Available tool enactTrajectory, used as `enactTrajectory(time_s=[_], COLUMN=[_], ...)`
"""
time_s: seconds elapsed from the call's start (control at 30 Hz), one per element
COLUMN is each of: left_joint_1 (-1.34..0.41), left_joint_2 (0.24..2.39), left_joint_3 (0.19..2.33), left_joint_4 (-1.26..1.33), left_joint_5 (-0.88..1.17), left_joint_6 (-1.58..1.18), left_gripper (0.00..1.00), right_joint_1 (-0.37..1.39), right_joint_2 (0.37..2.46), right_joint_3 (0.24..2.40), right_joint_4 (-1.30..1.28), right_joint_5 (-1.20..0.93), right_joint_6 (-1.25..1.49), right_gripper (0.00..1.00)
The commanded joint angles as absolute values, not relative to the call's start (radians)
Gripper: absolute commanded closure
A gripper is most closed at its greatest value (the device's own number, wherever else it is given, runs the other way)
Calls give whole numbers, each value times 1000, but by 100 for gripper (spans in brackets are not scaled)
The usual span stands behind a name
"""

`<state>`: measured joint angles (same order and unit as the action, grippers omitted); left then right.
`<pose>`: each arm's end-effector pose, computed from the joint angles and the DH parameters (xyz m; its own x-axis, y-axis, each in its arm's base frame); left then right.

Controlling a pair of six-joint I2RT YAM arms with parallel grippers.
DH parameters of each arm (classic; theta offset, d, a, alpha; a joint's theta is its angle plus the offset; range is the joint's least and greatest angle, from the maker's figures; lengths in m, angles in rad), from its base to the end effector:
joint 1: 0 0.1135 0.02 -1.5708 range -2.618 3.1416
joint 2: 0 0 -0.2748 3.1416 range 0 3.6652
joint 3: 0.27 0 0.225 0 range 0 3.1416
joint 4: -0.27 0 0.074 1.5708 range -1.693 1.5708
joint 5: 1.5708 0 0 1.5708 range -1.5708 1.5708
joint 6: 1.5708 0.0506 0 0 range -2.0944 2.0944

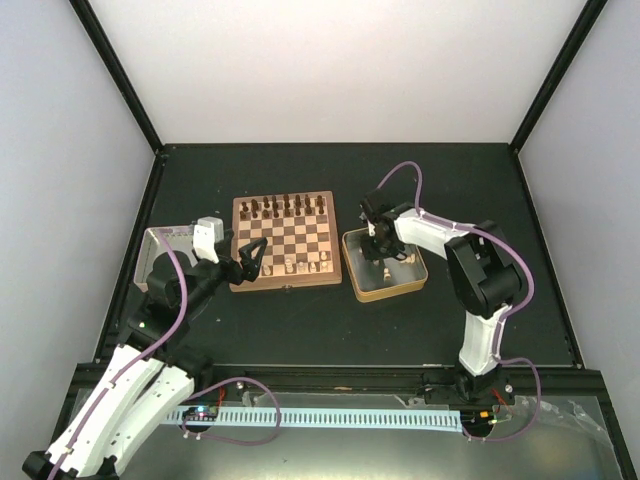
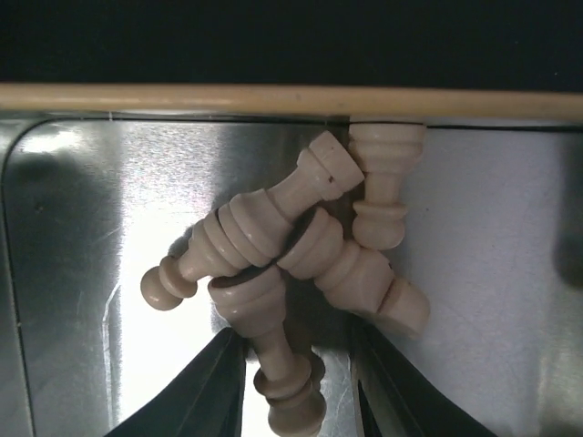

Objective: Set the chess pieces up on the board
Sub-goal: Pick up the chess piece from the storage box.

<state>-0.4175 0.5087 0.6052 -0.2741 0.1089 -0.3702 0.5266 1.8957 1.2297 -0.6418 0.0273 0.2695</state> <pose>0.1005 -0.0506 0.3060 -0.3318 -0.2463 -0.9106 0.4085 0.8326 -0.3740 0.3013 0.1736 0.1668 -0.9368 -0.2367 -0.2576 -0.2561 0.9657 0.0438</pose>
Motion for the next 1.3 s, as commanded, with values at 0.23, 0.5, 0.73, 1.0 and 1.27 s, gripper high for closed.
enactTrajectory(time_s=[0.23, 0.5, 0.73, 1.0, 1.27], left_joint_1=[-407, -407, -407, -423, -506], left_joint_2=[511, 521, 589, 789, 939], left_joint_3=[611, 611, 598, 587, 593], left_joint_4=[-253, -252, -179, -20, 146], left_joint_5=[115, 133, 298, 530, 541], left_joint_6=[-374, -376, -393, -532, -732], left_gripper=[1, 1, 1, 3, 6], right_joint_1=[526, 526, 526, 526, 542], right_joint_2=[1939, 1788, 1572, 1425, 1340], right_joint_3=[1275, 1162, 1053, 909, 795], right_joint_4=[-642, -573, -486, -311, -45], right_joint_5=[20, 0, -47, -209, -506], right_joint_6=[244, 273, 347, 618, 710], right_gripper=[74, 95, 94, 94, 93])
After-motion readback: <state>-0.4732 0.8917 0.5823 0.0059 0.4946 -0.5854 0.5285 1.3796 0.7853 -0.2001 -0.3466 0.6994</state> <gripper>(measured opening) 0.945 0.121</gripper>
